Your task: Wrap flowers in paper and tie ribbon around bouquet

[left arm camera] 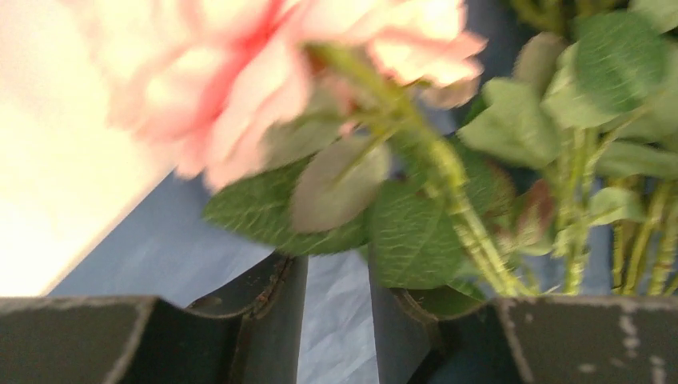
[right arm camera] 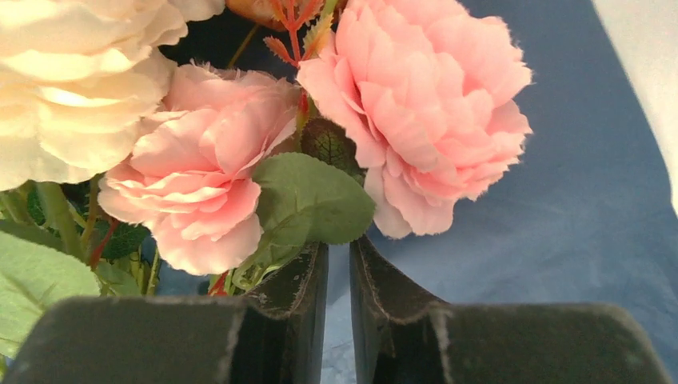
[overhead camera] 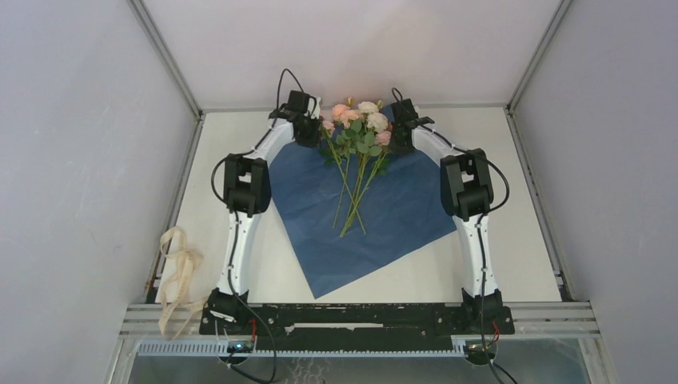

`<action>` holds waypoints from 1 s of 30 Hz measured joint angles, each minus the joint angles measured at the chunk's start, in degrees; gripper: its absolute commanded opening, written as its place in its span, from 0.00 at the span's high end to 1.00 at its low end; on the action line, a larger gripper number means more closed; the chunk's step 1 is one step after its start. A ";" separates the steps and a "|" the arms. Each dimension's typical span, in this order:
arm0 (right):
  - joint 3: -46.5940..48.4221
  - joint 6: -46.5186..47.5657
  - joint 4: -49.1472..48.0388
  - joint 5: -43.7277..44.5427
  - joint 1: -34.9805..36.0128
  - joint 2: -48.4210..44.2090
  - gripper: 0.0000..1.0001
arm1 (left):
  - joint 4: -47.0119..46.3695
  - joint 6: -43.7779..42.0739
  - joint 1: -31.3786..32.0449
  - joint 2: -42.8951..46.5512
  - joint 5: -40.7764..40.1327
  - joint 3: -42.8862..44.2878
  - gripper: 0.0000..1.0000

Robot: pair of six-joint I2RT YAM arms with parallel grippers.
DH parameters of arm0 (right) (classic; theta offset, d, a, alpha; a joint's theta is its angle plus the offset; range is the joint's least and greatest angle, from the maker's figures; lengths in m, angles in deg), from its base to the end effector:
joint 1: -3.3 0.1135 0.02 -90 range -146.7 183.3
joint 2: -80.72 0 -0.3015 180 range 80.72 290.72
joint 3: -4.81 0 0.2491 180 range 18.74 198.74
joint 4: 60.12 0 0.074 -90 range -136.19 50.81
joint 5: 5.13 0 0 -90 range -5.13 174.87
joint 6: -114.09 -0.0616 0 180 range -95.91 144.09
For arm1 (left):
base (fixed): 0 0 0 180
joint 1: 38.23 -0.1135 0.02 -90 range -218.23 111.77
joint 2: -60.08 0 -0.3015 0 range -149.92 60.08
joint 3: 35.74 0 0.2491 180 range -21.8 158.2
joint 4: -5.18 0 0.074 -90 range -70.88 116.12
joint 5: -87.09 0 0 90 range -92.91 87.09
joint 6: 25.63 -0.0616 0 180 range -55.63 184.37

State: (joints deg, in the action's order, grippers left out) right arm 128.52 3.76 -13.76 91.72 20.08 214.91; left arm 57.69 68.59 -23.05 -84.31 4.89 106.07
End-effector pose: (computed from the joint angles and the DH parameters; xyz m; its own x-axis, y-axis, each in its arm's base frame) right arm 0.5278 0.1515 0.1712 -0.8295 0.1102 -0.5476 0.0683 0.9930 0.0964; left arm 0.5684 -0.1629 0.1671 -0.8139 0.1453 -0.5625 0.2752 0.9491 -0.1531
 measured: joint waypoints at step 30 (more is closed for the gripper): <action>-13.18 5.51 2.62 -6.16 2.05 -18.49 0.55 | -0.52 -3.91 4.79 18.51 7.48 -11.39 0.53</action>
State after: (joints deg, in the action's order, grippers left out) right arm 115.34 9.26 -11.14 85.55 22.13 196.42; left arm 57.16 64.68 -18.27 -65.80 12.36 94.68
